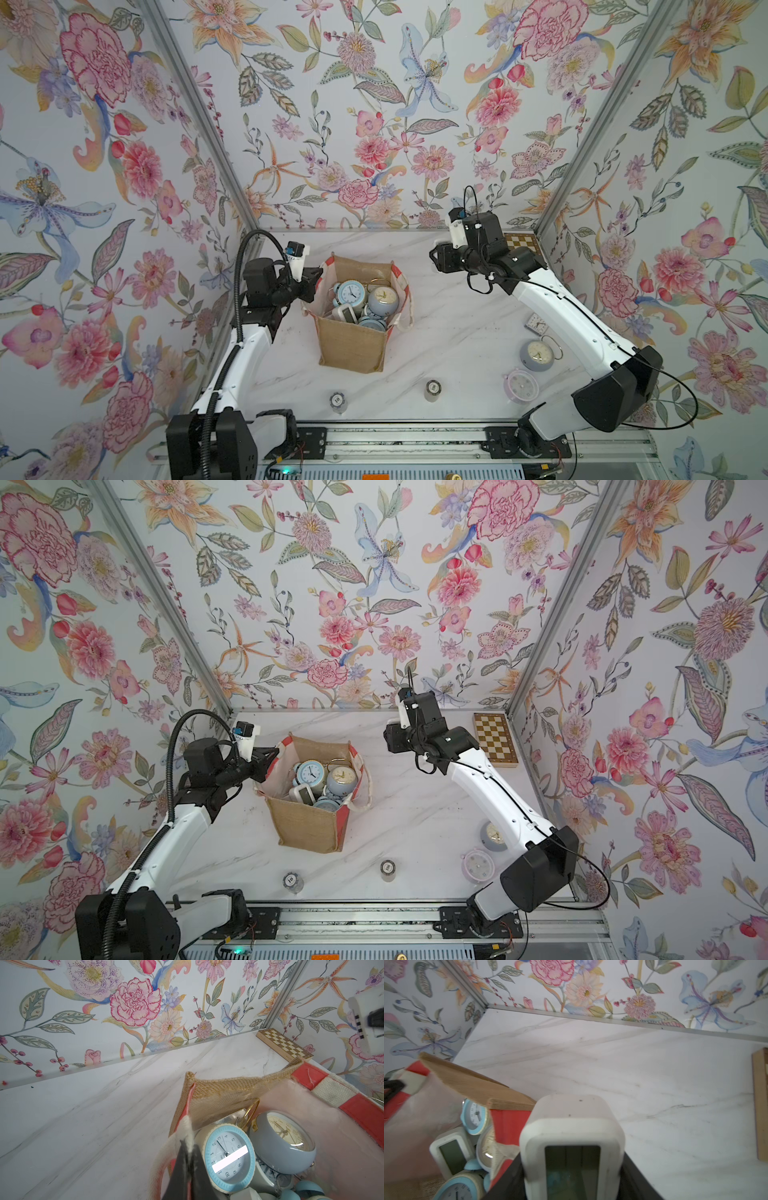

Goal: Put the alarm clock into the canvas bag
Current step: Place the alarm at the canvas bag.

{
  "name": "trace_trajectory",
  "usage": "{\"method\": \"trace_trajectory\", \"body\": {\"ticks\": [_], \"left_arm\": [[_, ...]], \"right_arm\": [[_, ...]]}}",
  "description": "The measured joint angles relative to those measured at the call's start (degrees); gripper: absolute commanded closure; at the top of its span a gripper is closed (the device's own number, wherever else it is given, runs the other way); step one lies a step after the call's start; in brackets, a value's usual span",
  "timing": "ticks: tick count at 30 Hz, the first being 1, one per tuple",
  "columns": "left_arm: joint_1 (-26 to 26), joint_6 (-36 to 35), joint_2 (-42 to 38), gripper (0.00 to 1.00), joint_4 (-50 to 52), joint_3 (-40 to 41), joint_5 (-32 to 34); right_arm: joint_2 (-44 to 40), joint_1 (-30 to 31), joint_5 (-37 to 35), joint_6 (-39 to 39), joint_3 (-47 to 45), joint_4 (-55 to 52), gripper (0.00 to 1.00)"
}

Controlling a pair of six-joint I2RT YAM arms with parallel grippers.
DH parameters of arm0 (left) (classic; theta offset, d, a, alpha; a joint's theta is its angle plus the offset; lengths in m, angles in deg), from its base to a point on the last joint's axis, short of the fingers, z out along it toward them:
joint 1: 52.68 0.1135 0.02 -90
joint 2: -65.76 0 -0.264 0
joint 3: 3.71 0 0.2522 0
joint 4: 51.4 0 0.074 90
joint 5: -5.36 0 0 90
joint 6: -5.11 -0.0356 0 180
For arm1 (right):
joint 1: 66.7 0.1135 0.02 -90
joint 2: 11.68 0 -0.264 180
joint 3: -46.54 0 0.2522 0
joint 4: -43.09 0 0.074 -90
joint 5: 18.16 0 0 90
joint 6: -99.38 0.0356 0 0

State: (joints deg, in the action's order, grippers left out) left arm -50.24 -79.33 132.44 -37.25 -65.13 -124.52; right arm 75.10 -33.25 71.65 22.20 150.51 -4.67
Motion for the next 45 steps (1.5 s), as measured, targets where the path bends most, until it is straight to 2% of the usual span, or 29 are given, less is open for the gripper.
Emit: {"method": "trace_trajectory", "body": {"ticks": [6, 11, 19, 28, 35, 45], "left_arm": [[0.0, 0.0, 0.0, 1.0, 0.0, 0.0, 0.0], [0.0, 0.0, 0.0, 1.0, 0.0, 0.0, 0.0], [0.0, 0.0, 0.0, 1.0, 0.0, 0.0, -0.2], [0.0, 0.0, 0.0, 1.0, 0.0, 0.0, -0.2], [0.0, 0.0, 0.0, 1.0, 0.0, 0.0, -0.2], [0.0, 0.0, 0.0, 1.0, 0.0, 0.0, -0.2]], "right_arm": [[0.9, 9.4, 2.9, -6.3, 3.2, 3.1, 0.65], [4.7, 14.4, 6.8, -10.6, 5.7, 4.5, 0.66], [12.0, 19.1, 14.4, -16.9, 7.8, 4.6, 0.67], [21.1, 21.1, 21.7, -19.4, 11.5, -1.5, 0.66], [27.3, 22.8, 21.5, -22.2, 16.6, -9.7, 0.65], [33.0, 24.3, 16.0, -25.4, 25.5, -18.4, 0.62]]}}
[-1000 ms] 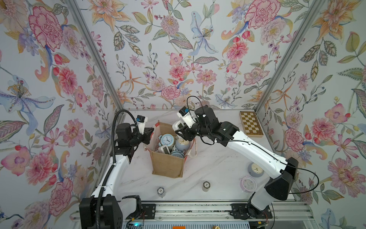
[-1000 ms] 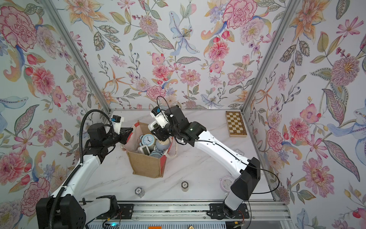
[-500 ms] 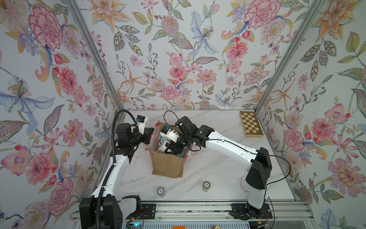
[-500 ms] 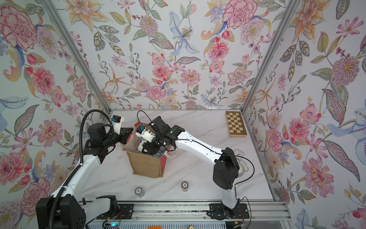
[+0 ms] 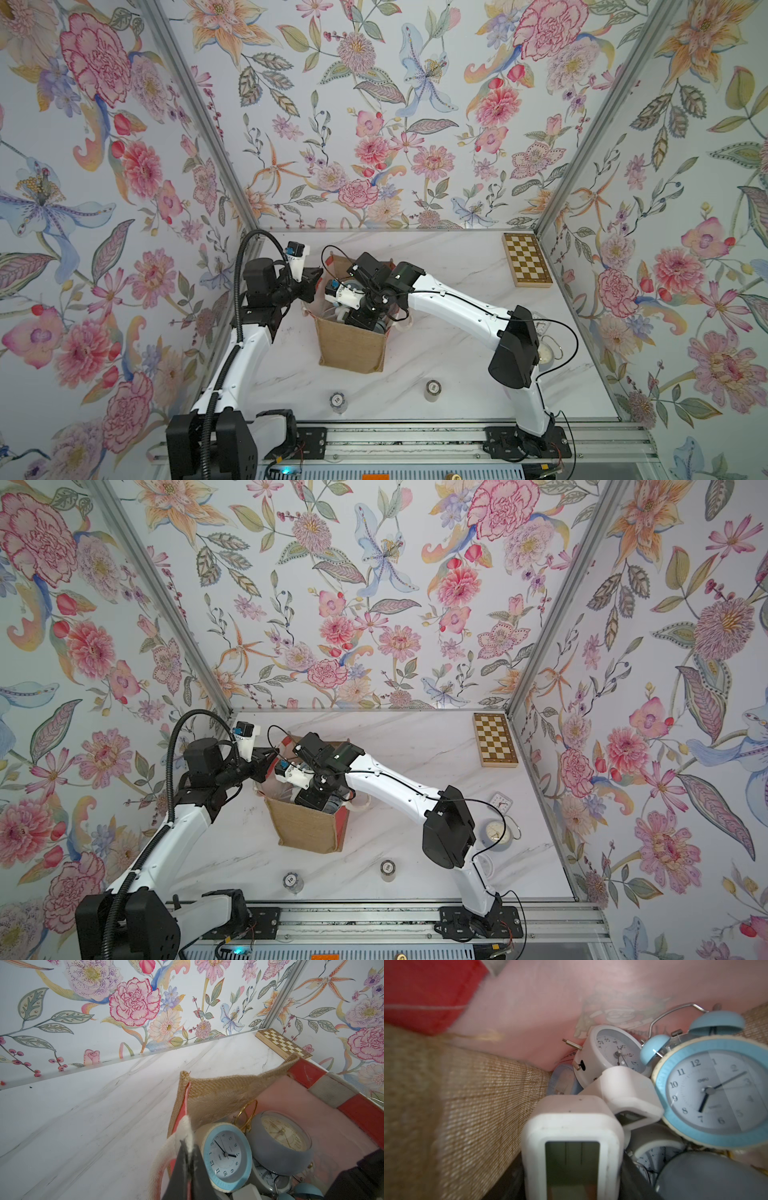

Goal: Put the alarm clock into the canvas bag
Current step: Place the alarm at the canvas bag.

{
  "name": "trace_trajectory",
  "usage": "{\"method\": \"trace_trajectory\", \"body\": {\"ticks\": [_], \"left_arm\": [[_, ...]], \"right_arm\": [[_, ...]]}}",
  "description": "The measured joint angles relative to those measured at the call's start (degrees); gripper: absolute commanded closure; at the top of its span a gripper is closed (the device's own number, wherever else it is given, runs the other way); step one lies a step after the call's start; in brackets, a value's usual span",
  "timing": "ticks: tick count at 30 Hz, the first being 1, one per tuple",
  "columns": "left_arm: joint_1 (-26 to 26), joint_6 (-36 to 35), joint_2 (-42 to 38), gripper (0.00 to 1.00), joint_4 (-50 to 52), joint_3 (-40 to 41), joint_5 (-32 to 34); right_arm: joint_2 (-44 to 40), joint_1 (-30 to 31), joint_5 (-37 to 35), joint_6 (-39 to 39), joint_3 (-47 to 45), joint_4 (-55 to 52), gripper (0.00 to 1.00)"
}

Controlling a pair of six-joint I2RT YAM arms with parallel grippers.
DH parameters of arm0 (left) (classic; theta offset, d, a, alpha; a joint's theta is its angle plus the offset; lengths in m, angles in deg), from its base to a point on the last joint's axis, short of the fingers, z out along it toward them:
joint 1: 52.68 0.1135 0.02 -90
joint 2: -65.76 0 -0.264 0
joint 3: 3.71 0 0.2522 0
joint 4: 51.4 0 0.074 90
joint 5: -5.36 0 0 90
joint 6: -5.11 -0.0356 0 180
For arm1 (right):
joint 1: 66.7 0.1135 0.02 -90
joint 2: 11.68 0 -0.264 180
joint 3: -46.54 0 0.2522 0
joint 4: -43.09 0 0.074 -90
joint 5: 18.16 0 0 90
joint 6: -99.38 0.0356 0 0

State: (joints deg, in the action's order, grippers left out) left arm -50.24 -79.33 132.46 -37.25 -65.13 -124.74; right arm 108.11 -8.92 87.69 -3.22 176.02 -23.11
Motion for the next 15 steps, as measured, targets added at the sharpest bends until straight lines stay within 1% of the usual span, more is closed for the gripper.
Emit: {"method": "trace_trajectory", "body": {"ticks": [4, 6, 15], "left_arm": [[0.0, 0.0, 0.0, 1.0, 0.0, 0.0, 0.0], [0.0, 0.0, 0.0, 1.0, 0.0, 0.0, 0.0], [0.0, 0.0, 0.0, 1.0, 0.0, 0.0, 0.0]], "right_arm": [[1.6, 0.5, -2.3, -1.0, 2.1, -2.9, 0.6], [2.5, 0.6, -2.7, -1.4, 3.6, -4.1, 0.58], [3.0, 0.7, 0.2, -6.3, 4.8, -6.8, 0.42]]}}
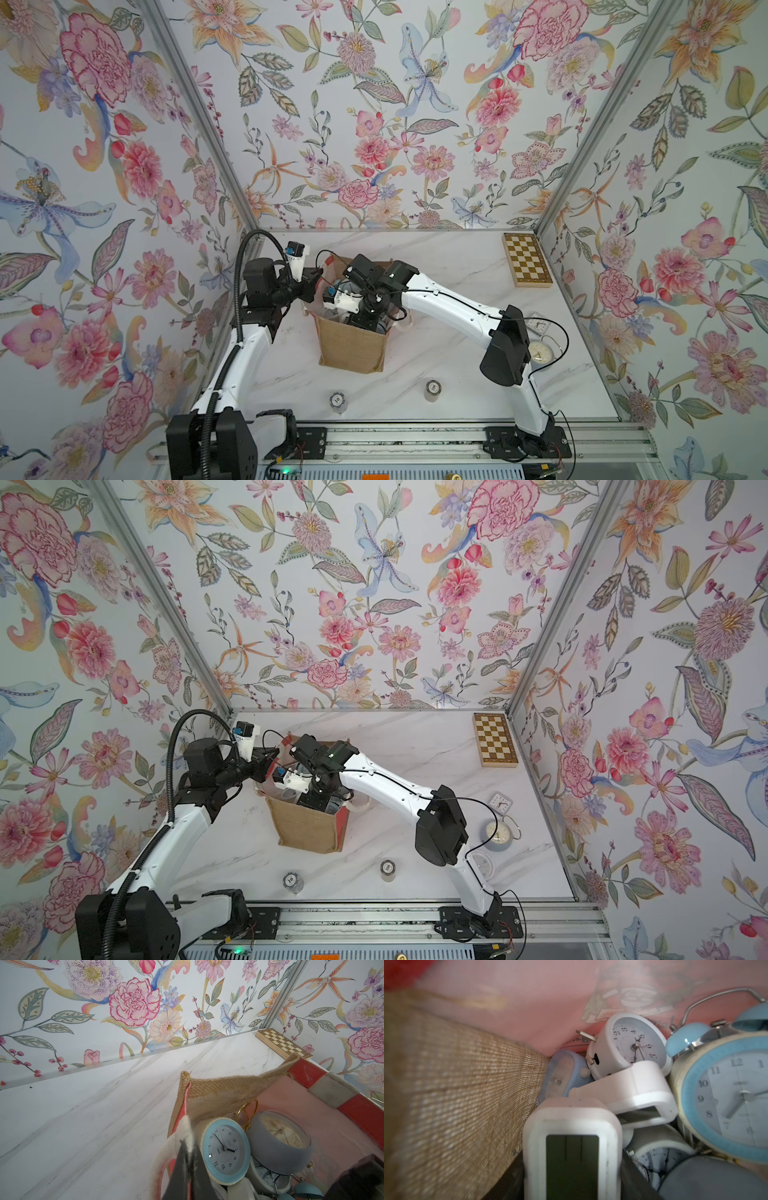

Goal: Put the alarm clock into the canvas bag
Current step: Place the alarm at the canvas bag.

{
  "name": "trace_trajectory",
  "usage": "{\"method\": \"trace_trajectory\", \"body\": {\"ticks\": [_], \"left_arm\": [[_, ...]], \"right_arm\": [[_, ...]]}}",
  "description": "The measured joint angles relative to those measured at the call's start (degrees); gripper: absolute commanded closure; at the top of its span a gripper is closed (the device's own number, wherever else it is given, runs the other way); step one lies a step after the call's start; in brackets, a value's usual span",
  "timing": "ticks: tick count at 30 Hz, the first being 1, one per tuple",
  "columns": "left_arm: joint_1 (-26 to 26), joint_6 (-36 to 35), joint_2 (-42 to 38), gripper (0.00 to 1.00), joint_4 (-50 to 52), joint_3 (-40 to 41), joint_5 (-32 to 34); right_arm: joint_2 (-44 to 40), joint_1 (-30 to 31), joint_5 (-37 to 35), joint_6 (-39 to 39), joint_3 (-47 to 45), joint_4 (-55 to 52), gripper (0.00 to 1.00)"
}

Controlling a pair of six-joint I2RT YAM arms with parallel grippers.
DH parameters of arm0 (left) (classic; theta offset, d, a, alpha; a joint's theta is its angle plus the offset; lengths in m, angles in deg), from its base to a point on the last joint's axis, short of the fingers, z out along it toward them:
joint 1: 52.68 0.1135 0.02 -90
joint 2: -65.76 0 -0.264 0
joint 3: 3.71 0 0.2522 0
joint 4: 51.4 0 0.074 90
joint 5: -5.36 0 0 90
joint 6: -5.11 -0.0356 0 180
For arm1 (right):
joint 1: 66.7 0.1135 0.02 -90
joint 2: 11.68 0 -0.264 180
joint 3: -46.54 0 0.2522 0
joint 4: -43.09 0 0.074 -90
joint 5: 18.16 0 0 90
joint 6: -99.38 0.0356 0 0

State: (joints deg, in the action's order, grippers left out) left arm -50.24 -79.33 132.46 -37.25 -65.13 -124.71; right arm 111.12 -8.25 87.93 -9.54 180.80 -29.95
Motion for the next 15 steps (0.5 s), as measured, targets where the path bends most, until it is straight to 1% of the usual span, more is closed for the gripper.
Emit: {"method": "trace_trajectory", "body": {"ticks": [4, 9, 12, 15], "left_arm": [[0.0, 0.0, 0.0, 1.0, 0.0, 0.0, 0.0], [0.0, 0.0, 0.0, 1.0, 0.0, 0.0, 0.0], [0.0, 0.0, 0.0, 1.0, 0.0, 0.0, 0.0], [0.0, 0.0, 0.0, 1.0, 0.0, 0.0, 0.0]], "right_arm": [[0.0, 0.1, 1.8, -1.1, 0.3, -3.4, 0.34], [0.0, 0.1, 1.8, -1.7, 1.2, -5.5, 0.23], [0.0, -0.1, 1.0, -1.7, 2.2, -6.6, 0.19], [0.0, -0.5, 0.5, -1.2, 3.8, -7.3, 0.19]]}}
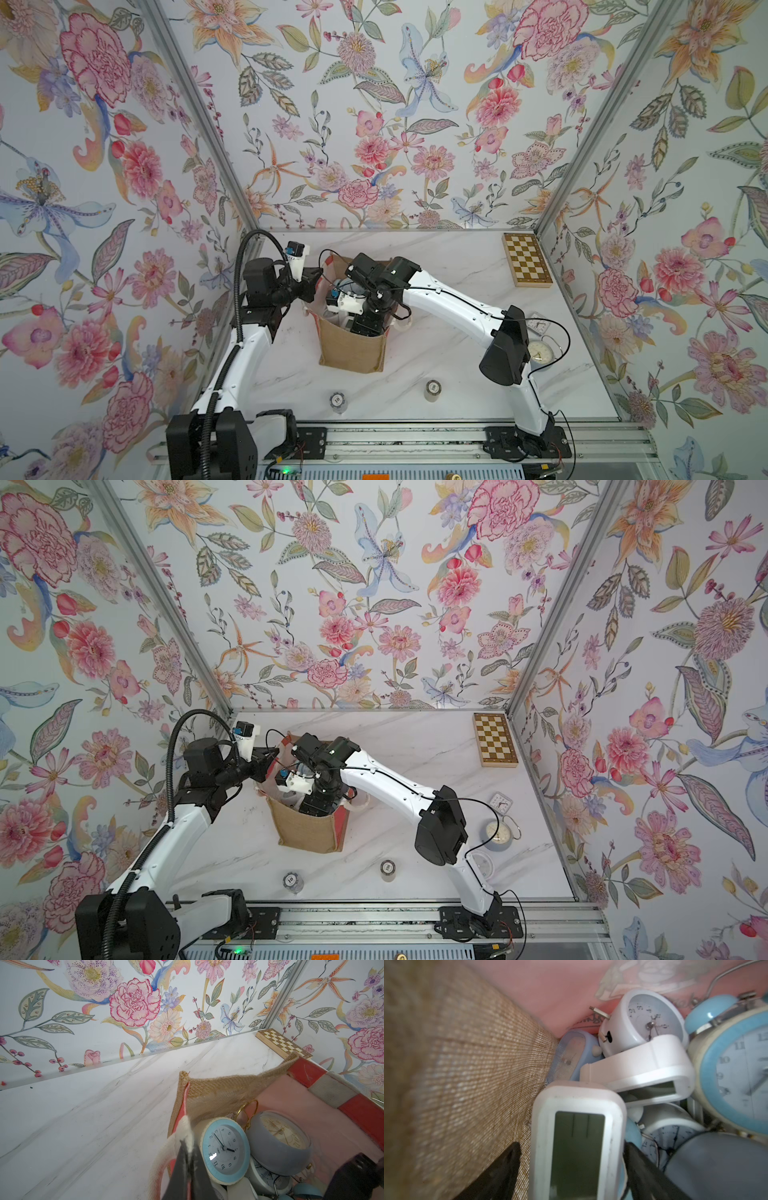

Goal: Put the alarm clock into the canvas bag
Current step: Place the alarm at the canvas bag.

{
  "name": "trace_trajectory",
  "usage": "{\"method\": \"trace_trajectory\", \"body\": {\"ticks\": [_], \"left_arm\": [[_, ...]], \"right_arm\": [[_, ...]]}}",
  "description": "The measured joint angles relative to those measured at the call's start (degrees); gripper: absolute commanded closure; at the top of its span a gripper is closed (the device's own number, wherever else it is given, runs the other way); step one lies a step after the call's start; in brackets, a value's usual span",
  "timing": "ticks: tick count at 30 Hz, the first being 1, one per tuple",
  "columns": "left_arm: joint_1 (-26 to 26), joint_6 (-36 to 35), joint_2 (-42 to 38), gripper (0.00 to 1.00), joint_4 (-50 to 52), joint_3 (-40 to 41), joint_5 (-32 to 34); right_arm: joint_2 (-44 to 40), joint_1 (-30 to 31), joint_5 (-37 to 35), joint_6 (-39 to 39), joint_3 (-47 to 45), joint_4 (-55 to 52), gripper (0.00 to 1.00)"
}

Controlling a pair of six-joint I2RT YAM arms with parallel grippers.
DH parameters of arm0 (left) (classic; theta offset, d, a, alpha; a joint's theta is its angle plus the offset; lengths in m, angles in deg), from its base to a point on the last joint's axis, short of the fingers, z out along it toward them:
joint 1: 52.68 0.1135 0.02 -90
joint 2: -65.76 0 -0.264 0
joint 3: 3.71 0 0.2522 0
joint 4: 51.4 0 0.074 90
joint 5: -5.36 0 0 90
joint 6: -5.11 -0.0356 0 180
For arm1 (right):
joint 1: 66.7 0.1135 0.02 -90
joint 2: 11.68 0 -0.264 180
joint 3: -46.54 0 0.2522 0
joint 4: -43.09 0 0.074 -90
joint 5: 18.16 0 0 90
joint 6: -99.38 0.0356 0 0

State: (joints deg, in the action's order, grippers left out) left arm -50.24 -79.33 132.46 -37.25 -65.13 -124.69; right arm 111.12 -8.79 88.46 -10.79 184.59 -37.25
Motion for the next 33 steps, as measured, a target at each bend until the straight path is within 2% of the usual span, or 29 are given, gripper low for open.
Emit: {"method": "trace_trajectory", "body": {"ticks": [7, 19, 24, 33], "left_arm": [[0.0, 0.0, 0.0, 1.0, 0.0, 0.0, 0.2], [0.0, 0.0, 0.0, 1.0, 0.0, 0.0, 0.2], [0.0, 0.0, 0.0, 1.0, 0.0, 0.0, 0.2], [0.0, 0.0, 0.1, 1.0, 0.0, 0.0, 0.2]], "right_arm": [[-1.5, -2.0, 0.3, 2.5, 3.9, -0.9, 0.2], [-6.3, -5.4, 0.5, 6.0, 3.5, -0.7, 0.22], [-10.9, -7.1, 0.5, 7.3, -1.5, 1.0, 0.22], [-23.6, -13.7, -0.9, 11.0, -17.1, 7.8, 0.22]]}}
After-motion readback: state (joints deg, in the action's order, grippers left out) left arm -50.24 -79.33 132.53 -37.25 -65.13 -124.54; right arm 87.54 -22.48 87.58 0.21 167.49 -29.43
